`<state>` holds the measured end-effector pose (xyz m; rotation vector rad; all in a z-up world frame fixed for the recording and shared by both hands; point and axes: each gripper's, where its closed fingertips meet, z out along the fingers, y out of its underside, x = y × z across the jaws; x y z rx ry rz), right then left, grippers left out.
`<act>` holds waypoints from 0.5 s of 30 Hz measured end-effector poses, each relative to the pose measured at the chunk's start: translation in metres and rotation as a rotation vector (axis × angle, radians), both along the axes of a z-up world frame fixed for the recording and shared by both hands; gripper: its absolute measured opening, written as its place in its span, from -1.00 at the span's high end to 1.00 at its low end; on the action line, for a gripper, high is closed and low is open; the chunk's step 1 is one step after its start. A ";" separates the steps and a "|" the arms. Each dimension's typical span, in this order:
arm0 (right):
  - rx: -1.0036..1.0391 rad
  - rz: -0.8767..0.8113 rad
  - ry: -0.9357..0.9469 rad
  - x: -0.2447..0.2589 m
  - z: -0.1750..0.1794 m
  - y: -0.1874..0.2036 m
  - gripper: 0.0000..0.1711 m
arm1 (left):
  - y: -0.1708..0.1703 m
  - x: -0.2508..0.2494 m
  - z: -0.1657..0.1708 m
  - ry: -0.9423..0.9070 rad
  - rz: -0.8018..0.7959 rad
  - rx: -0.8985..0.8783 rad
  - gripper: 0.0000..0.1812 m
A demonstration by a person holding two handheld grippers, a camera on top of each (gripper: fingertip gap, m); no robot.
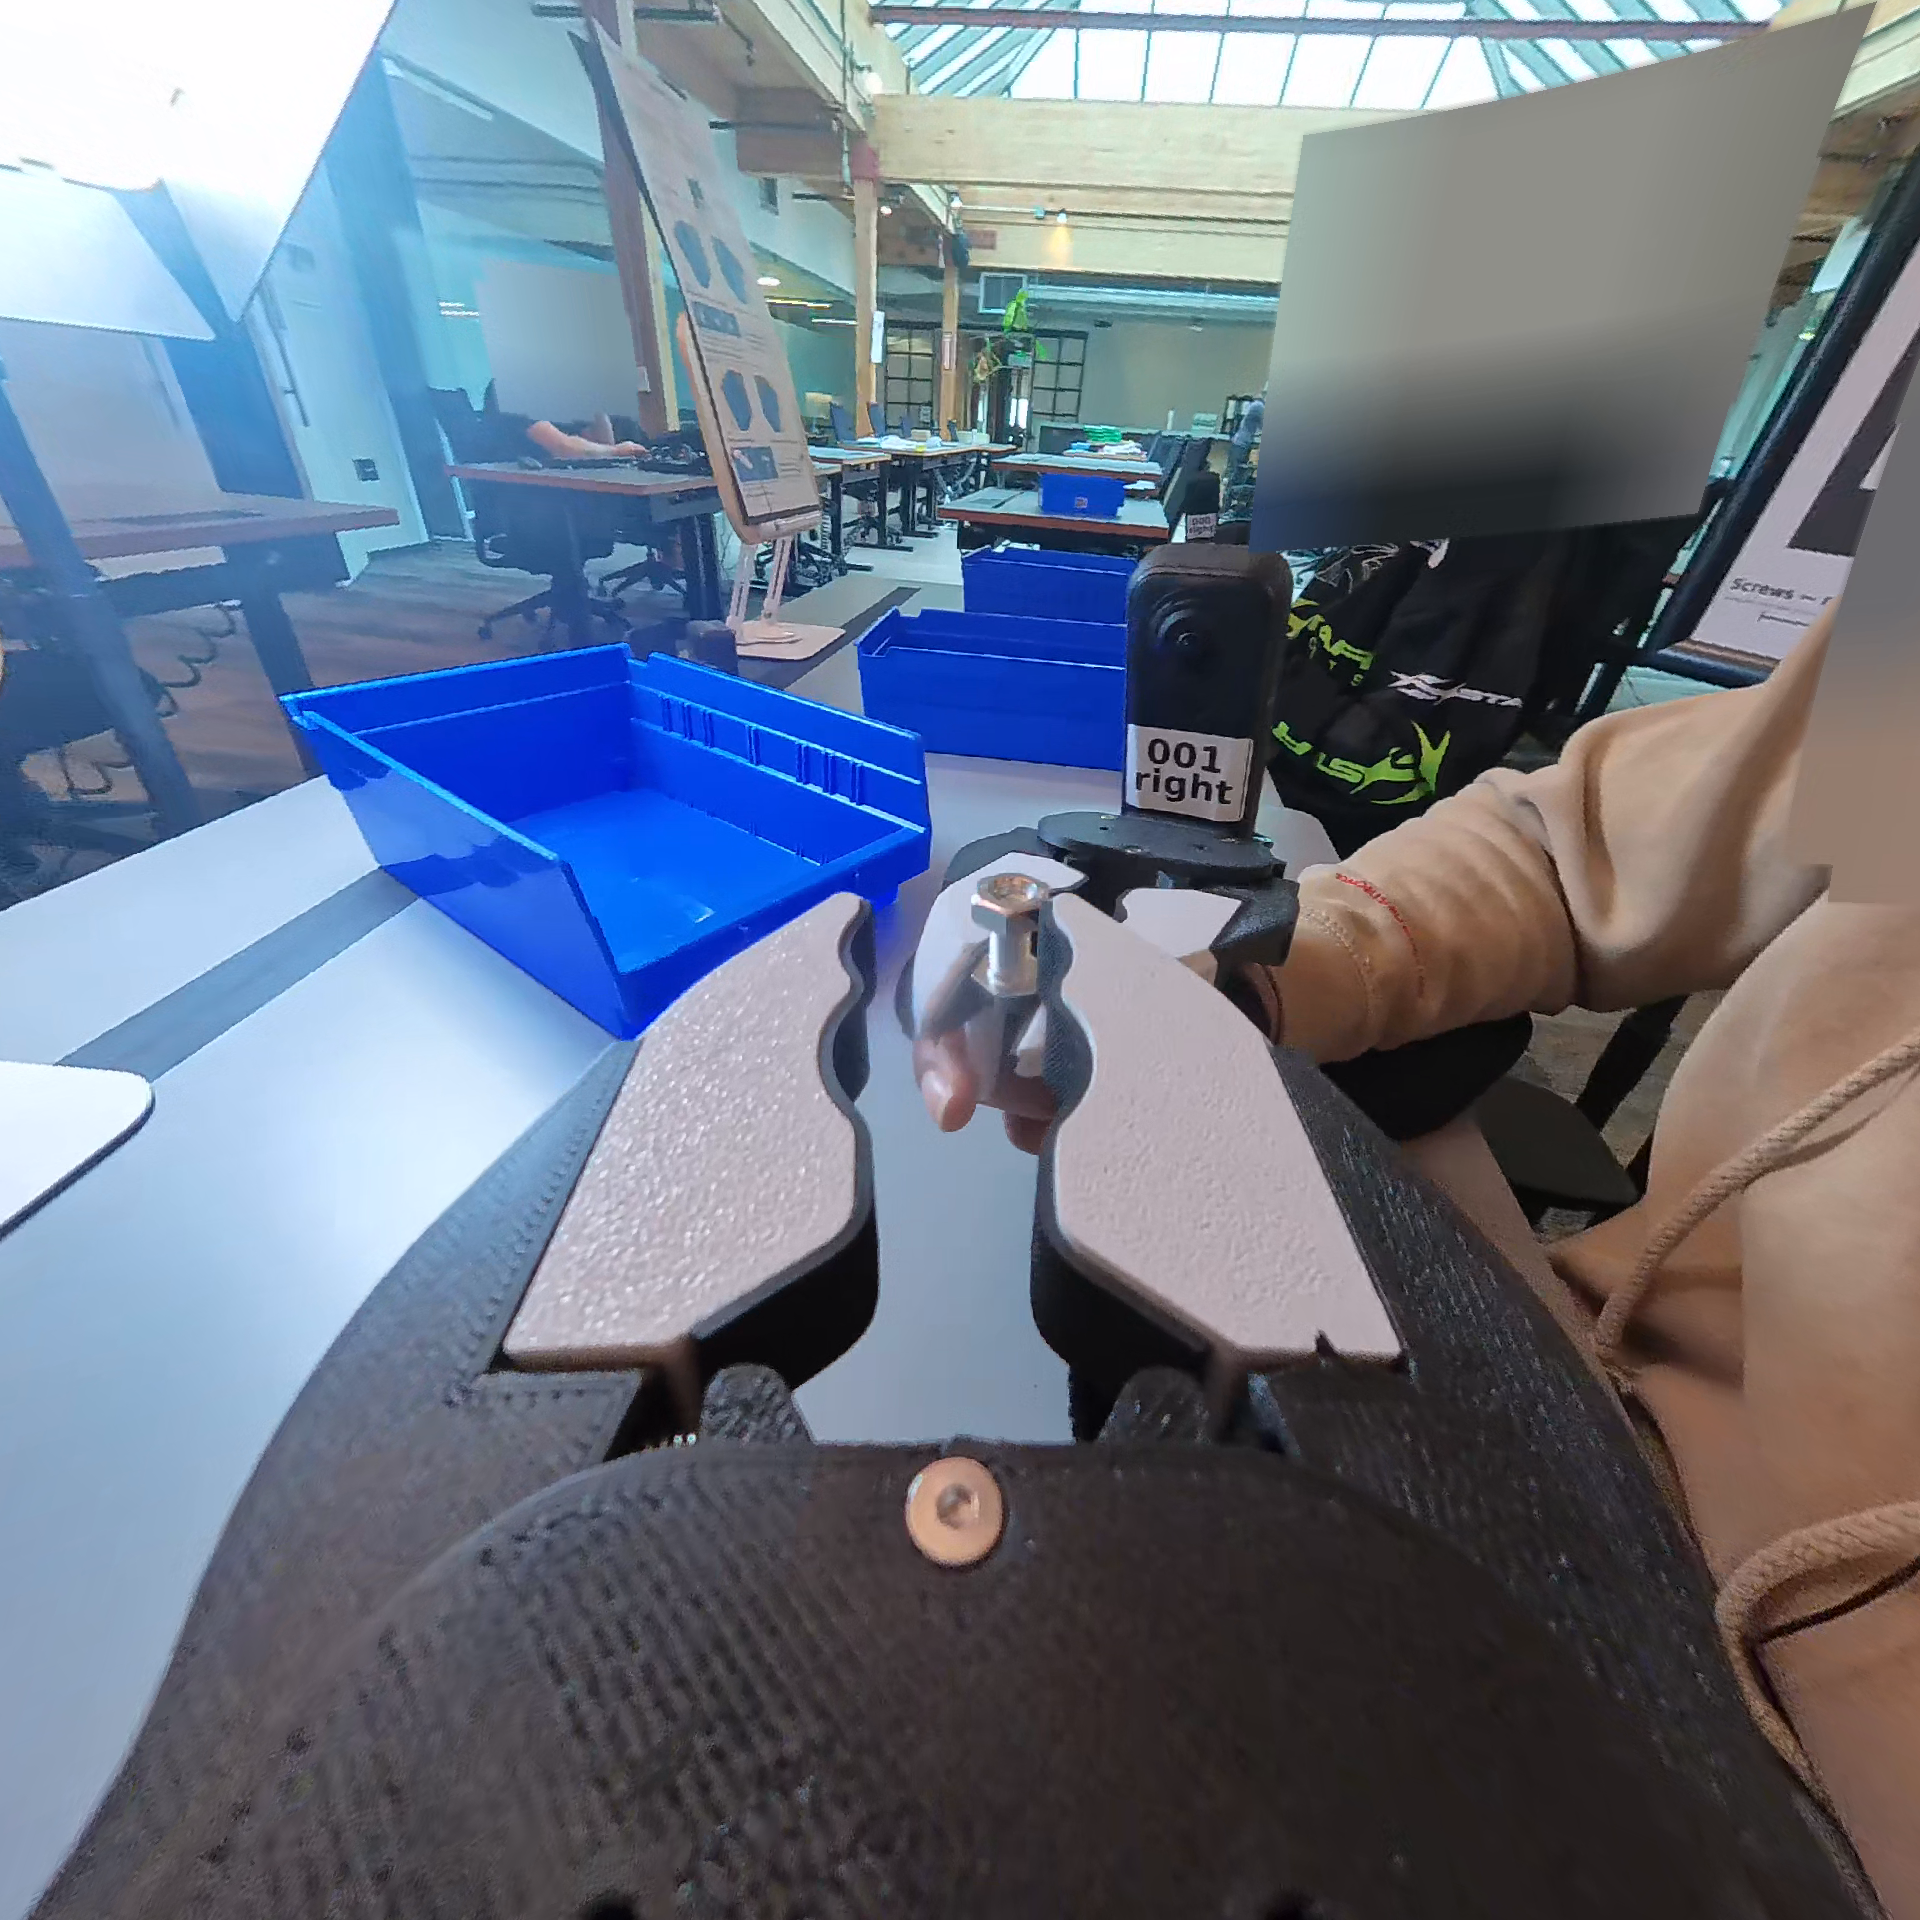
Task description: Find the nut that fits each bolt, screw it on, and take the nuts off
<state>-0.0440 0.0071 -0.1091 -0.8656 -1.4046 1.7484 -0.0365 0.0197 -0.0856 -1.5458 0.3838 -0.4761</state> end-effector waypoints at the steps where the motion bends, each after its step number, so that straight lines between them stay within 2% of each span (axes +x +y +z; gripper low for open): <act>1: -0.007 0.001 0.004 0.001 0.001 0.001 0.83 | 0.001 -0.006 0.000 -0.012 0.025 -0.008 0.74; 2: -0.014 0.006 0.007 0.001 0.002 0.001 0.83 | 0.003 -0.014 -0.001 -0.018 0.064 -0.011 0.80; 4: -0.015 0.000 0.011 0.001 0.004 0.003 0.83 | 0.003 -0.021 -0.001 -0.037 0.075 -0.012 0.79; 8: -0.011 -0.005 -0.002 -0.001 0.001 0.003 0.83 | -0.002 -0.004 0.003 -0.031 0.011 0.025 0.68; 11: -0.001 -0.007 -0.008 -0.002 -0.001 0.001 0.83 | 0.001 0.000 -0.002 0.018 0.027 0.011 0.66; 15: -0.023 -0.003 -0.002 -0.001 0.002 0.004 0.83 | 0.006 -0.025 -0.004 -0.025 0.124 -0.004 0.81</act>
